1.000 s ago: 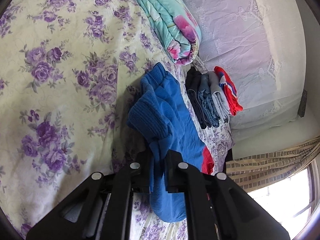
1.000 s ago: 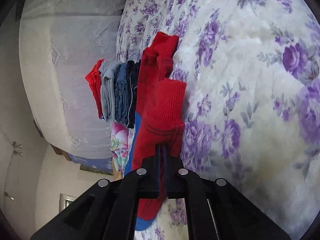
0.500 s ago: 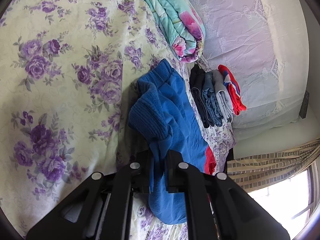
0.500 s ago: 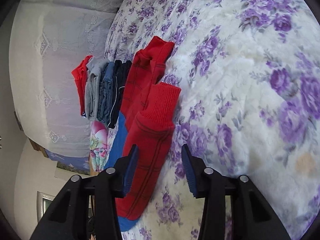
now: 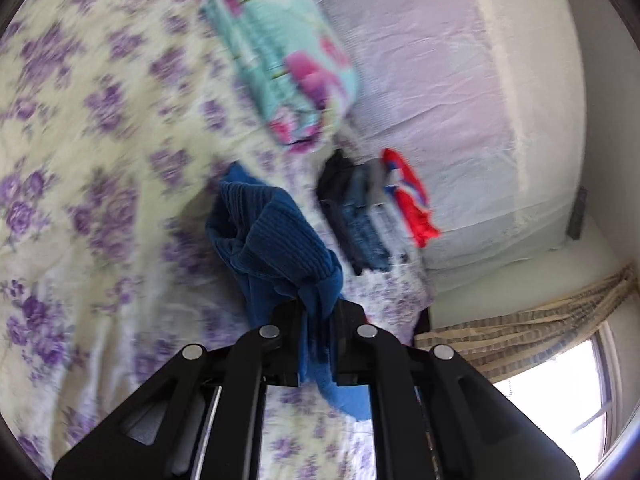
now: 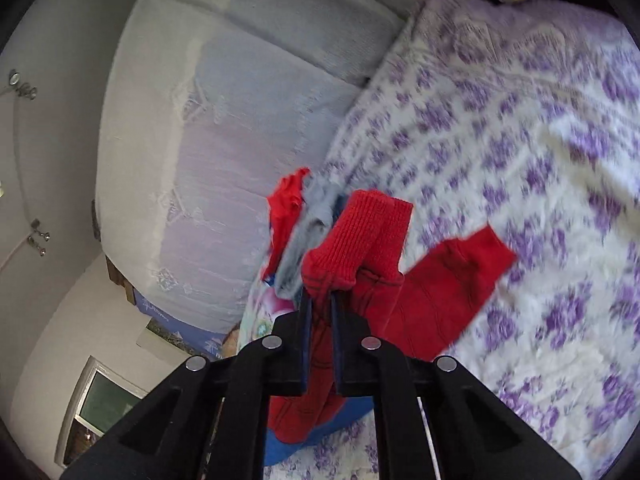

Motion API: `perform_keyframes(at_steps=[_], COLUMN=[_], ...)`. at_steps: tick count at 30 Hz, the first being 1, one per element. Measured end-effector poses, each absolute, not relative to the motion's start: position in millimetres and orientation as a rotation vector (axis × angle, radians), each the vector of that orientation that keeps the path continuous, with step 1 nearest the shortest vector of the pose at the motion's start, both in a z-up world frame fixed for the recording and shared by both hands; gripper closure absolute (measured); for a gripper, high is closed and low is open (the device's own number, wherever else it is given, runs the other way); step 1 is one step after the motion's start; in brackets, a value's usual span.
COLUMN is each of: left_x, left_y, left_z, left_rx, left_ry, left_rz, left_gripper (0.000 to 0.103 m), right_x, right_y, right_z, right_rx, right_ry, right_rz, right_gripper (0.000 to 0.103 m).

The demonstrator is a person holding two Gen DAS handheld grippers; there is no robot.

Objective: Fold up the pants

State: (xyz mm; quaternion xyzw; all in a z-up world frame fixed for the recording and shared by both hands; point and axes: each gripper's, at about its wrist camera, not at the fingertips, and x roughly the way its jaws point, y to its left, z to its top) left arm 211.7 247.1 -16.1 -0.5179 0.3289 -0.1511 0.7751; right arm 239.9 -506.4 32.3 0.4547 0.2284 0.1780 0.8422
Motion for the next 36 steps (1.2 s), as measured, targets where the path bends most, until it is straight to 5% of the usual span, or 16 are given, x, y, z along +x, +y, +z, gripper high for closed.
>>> perform_keyframes(at_steps=[3, 8, 11, 14, 16, 25, 28, 29, 32, 34, 36], left_x=[195, 169, 160, 151, 147, 148, 156, 156, 153, 152, 151], left_y=[240, 236, 235, 235, 231, 225, 219, 218, 218, 220, 221], left_z=[-17, -99, -129, -116, -108, -114, -112, -110, -105, -105, -108], left_rx=[-1.098, -1.159, -1.188, -1.134, -1.075, -1.038, -1.011, -1.007, -0.990, -0.982, -0.982], left_ry=[0.720, 0.930, 0.980, 0.941, 0.924, 0.873, 0.872, 0.872, 0.866, 0.876, 0.880], left_rz=[-0.339, -0.298, -0.278, -0.267, -0.238, -0.208, -0.179, -0.172, -0.172, -0.167, -0.172], left_gripper=[0.096, 0.096, 0.096, 0.093, 0.079, 0.073, 0.073, 0.073, 0.074, 0.074, 0.074], right_x=[213, 181, 160, 142, 134, 141, 159, 160, 147, 134, 128], right_y=[-524, -548, -556, -554, -544, -531, -525, -525, -525, -527, -535], right_z=[22, -99, -132, -115, -105, -118, -123, -124, -99, -78, -79], right_rx=[0.902, 1.020, 1.171, 1.152, 1.093, 1.054, 1.041, 1.061, 1.075, 1.023, 1.000], right_ry=[0.534, 0.836, 0.853, 0.786, 0.780, 0.742, 0.754, 0.756, 0.694, 0.687, 0.750], right_rz=[0.317, 0.197, 0.207, 0.245, 0.260, 0.221, 0.211, 0.205, 0.271, 0.276, 0.212], right_gripper=[0.094, 0.094, 0.089, 0.050, 0.042, 0.048, 0.070, 0.085, 0.090, 0.085, 0.034])
